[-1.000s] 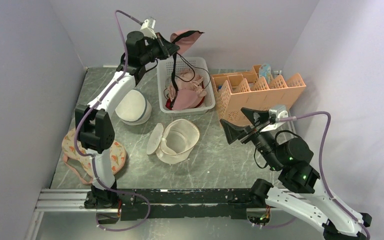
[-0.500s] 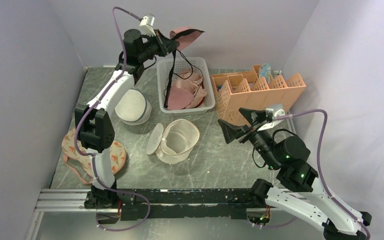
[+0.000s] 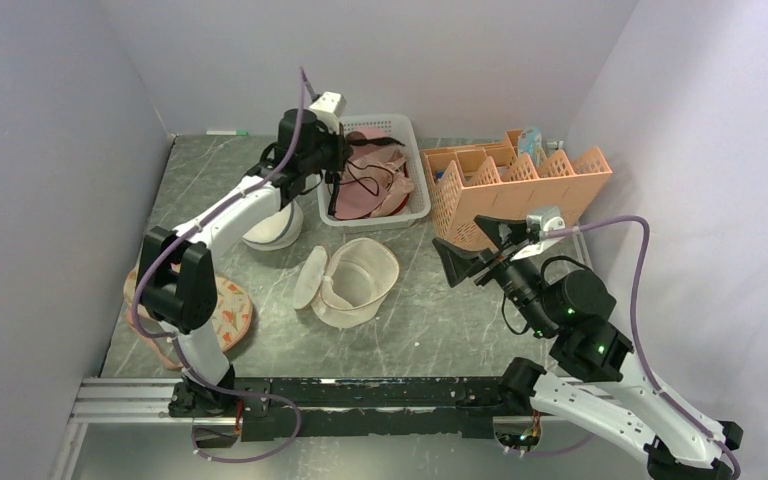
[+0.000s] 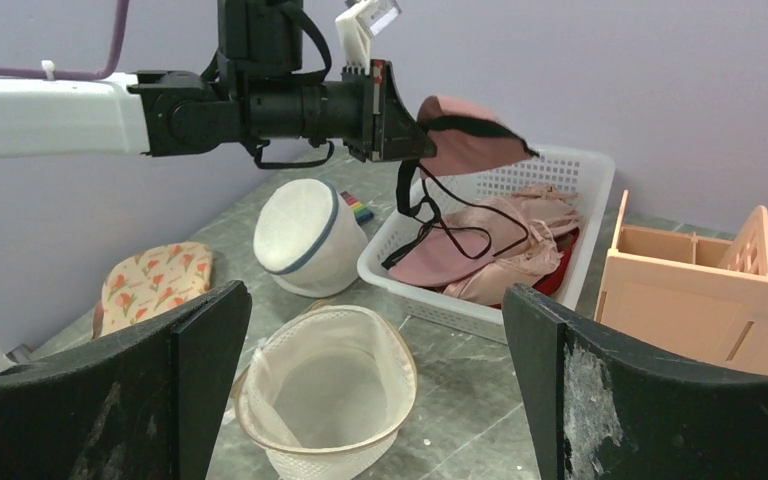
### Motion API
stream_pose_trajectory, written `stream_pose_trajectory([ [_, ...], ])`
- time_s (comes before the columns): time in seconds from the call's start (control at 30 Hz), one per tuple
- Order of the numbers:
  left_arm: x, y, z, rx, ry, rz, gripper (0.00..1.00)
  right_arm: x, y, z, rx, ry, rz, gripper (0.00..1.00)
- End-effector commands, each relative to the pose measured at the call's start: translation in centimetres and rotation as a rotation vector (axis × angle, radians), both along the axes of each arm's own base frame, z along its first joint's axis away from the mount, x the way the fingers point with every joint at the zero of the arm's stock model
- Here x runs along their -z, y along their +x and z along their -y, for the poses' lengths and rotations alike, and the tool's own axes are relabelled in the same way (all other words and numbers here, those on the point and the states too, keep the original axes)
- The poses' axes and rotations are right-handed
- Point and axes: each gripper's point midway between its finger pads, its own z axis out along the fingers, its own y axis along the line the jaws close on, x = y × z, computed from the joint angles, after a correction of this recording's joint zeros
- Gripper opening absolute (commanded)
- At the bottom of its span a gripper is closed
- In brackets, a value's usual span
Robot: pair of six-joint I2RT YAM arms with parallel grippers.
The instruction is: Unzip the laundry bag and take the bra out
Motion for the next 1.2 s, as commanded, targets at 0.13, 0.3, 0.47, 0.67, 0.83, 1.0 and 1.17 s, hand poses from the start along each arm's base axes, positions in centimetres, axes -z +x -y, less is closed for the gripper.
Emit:
stream_pose_trajectory([
  [0.13,3.5,-0.3,-0.7,-0.140,0.344,0.050,0.07,-0.1,0.0,-0.4,-0.016,0.009,0.001,0.99],
  [0.3,5.1,-0.2,-1.3,-0.167,0.406,0.033,0.07,-0.2,-0.3,0.3,-0.002,0.022,-0.003,0.99],
  [0.47,5.4,0.1,-1.5,-0.203,0.426,0.057,0.07,0.2,-0.2,0.3,-0.002,0.026,-0.008,0.99],
  [0.67,6.2,1.2,-0.6,-0.243,0.471,0.072,0.07,0.4,0.0,-0.3,-0.009,0.012,-0.023,0.98],
  [0.83,8.9,-0.2,0.4,-0.210,0.498,0.006,0.08,0.6,-0.1,0.2,0.003,0.019,-0.025,0.98],
  [1.0,10.0,-2.9,1.2,-0.142,0.404,-0.067,0.40,1.0,0.1,0.4,0.017,0.007,-0.024,0.98],
  [1.17,9.6,-5.8,1.3,-0.077,0.353,-0.142,0.64,1.3,0.6,-0.2,0.020,-0.023,-0.030,0.98],
])
